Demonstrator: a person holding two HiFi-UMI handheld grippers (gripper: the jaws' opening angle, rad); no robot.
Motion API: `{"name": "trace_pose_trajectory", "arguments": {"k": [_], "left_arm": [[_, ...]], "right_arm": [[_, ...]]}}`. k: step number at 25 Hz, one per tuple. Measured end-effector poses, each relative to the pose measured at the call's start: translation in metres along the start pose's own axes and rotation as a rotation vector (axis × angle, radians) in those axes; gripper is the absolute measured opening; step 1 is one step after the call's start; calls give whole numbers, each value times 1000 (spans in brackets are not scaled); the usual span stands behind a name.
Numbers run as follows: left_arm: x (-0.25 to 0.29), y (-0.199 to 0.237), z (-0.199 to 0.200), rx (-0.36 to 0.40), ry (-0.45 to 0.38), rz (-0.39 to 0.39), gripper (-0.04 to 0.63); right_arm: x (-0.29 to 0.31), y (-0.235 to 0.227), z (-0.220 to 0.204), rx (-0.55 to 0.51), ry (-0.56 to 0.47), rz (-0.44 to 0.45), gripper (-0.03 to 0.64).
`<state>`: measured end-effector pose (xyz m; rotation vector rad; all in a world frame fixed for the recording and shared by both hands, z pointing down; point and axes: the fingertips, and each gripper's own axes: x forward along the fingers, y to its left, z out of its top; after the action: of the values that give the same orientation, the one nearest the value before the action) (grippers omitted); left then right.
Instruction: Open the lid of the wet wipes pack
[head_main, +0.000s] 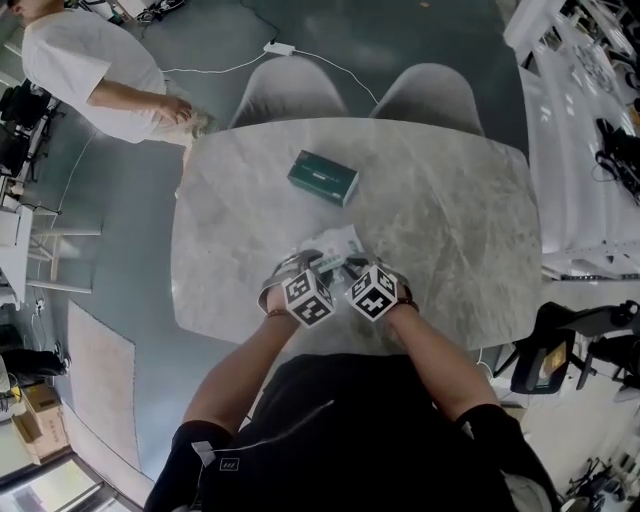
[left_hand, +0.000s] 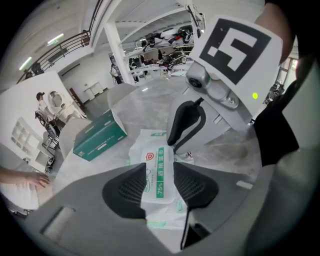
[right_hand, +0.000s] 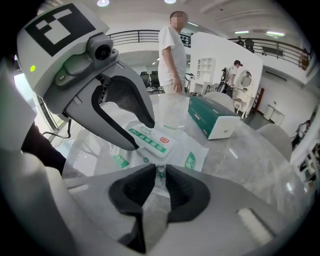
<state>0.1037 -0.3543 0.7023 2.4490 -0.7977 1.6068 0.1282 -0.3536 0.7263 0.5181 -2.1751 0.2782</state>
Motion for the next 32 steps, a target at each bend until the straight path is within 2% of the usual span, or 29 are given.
{"name": "trace_pose_trajectory", "arguments": {"k": [8,11,12,13,18,25,28,32], "left_arm": [[-12,7,-4,-15,-22,-5,187],[-23,20,1,-16,-58,31,153],[-26,28,2,-16,-62,50,78],[-27,35,1,-21,-60,65,51],[-27,64,-21,-59,-20,77,52],[-32,104,-37,-118,-19,109,52],[-29,104,-37,-150,-42,79,52],[-41,95,-28,-205,-125,57,52]], "right_arm": [[-2,6,-1,26,2,-9,67],[-2,7,-1,16,8,-22,67],[-2,7,-1,16,11,-23,67],[-2,7,-1,16,13,-24,67],[-1,7,-1,26,16,-33,67],[-1,7,-1,40,14,-48,67],[0,9,-2,59,22,-57,67],[-7,9,5,90,20,-38,78]]}}
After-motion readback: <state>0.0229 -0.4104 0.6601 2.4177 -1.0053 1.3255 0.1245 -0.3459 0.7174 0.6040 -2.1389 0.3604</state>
